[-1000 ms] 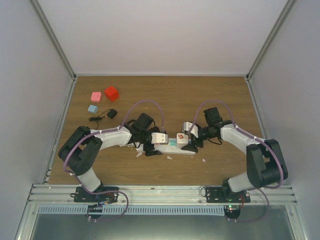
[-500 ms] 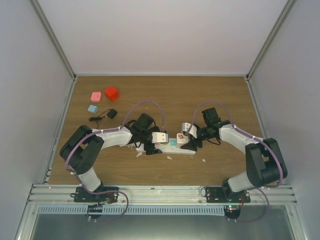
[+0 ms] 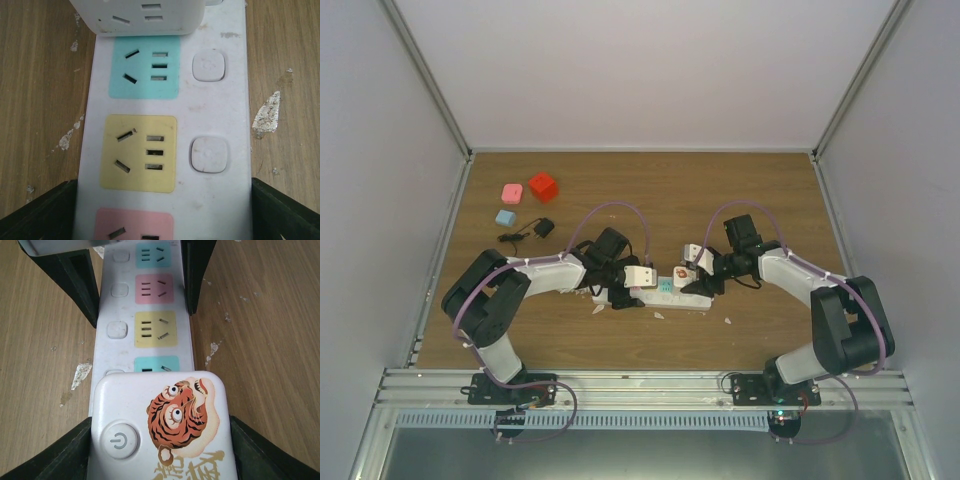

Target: Pull the plug off the socket

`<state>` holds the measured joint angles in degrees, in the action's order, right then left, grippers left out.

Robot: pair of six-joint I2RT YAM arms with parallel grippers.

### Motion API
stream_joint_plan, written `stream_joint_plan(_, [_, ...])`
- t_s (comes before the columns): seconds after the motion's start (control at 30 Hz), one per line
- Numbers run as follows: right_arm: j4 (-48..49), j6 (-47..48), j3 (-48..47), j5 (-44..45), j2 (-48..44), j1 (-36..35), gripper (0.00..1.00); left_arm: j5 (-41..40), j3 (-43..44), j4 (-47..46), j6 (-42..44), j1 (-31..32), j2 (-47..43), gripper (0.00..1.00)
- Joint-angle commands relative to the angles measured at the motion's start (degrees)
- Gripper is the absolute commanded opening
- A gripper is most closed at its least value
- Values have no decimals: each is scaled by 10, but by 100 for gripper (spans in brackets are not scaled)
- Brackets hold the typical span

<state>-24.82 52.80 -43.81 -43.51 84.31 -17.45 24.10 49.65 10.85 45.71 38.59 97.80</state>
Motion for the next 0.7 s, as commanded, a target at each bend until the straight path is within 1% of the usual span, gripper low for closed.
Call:
stream_joint_plan(0.0, [5, -11, 2, -27, -15, -9, 49, -17, -3, -22, -2, 7, 16, 68])
stream_joint_plan(0.23, [-4, -23, -9, -53, -19, -8, 44, -22, -1, -18, 2, 7, 25, 59])
stream_joint_plan(0.33, [-2, -26, -11, -59, -24, -9, 43, -22, 6, -8, 1, 7, 31, 57])
stream_joint_plan(0.5, [8, -37, -11, -66, -35, -7, 41, -24, 15, 3, 2, 8, 42, 52])
stream_joint_plan(0.67, [12, -42, -11, -75, -46, -4, 40, -26, 19, 8, 4, 9, 44, 49])
